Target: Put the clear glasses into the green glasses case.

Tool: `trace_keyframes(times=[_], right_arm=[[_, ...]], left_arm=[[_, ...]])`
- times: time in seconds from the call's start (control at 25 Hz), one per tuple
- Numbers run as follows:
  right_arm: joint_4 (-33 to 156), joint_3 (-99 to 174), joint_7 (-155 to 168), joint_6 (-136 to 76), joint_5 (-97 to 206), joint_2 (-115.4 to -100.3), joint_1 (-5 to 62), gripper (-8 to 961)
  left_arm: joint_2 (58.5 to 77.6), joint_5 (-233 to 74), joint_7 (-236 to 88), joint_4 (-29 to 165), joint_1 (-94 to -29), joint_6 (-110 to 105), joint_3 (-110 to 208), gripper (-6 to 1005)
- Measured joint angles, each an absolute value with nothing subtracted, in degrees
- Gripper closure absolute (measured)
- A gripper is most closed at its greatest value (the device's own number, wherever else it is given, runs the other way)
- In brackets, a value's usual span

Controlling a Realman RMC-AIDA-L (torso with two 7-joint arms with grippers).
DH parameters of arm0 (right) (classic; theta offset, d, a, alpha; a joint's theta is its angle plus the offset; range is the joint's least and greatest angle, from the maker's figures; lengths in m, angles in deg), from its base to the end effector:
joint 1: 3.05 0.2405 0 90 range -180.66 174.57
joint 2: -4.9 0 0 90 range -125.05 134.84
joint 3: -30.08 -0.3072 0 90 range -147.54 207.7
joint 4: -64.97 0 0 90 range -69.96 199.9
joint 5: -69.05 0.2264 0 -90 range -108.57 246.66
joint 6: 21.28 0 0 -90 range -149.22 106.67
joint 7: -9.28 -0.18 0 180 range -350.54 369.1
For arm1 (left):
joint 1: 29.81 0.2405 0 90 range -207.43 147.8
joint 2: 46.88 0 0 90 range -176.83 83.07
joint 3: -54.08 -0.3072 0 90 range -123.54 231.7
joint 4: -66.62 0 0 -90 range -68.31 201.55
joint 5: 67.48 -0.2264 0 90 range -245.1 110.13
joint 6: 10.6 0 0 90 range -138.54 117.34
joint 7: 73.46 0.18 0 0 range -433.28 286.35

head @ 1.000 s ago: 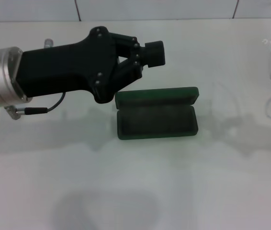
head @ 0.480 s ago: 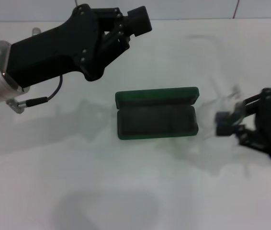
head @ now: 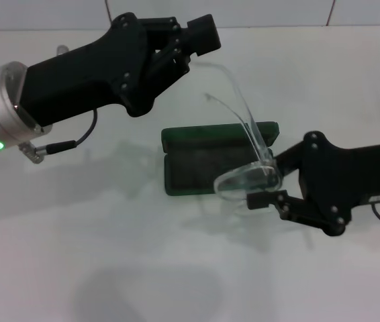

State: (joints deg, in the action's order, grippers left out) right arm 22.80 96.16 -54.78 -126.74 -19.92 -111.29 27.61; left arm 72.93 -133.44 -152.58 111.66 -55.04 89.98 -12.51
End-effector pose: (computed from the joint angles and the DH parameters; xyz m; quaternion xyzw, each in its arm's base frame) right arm 0.2034 0.3321 -0.0504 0.9354 0.0662 -0.3461 0.0309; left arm -0.1744 0.3436 -0.0187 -0.8499 -0.0780 -0.5202 0.0318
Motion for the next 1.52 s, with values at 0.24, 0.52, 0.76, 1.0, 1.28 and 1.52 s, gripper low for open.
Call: trace_keyframes(times=[0.24, 0.52, 0.76, 1.0, 1.28, 1.52], right_arm=[[23.37, 97.86, -52.83, -125.07, -17.14, -111.29, 29.36, 831], [23.49, 102.25, -50.49, -123.09, -12.79, -111.29, 30.52, 831], [23.58, 103.5, -50.39, -122.38, -11.9, -111.29, 31.29, 830], [23.58, 103.65, -50.35, -122.1, -11.48, -111.29, 31.34, 830], [23.58, 103.67, -49.64, -122.23, -10.15, -111.29, 30.94, 830], [23.58, 103.73, -49.62, -122.43, -9.88, -111.29, 30.84, 831]], left_arm=[[72.86, -133.44, -152.51, 110.24, -55.3, 90.02, -13.59, 973], [72.76, -133.96, -152.5, 109.74, -55.39, 90.04, -15.36, 973], [72.67, -134.15, -152.75, 108.3, -55.67, 90.03, -15.86, 973], [72.68, -134.6, -152.69, 107.41, -55.87, 90.05, -16.39, 973], [72.43, -135.24, -152.52, 105.74, -56.49, 92.03, -16.4, 973], [72.44, -136.2, -152.66, 105.64, -56.62, 92.15, -16.39, 973]])
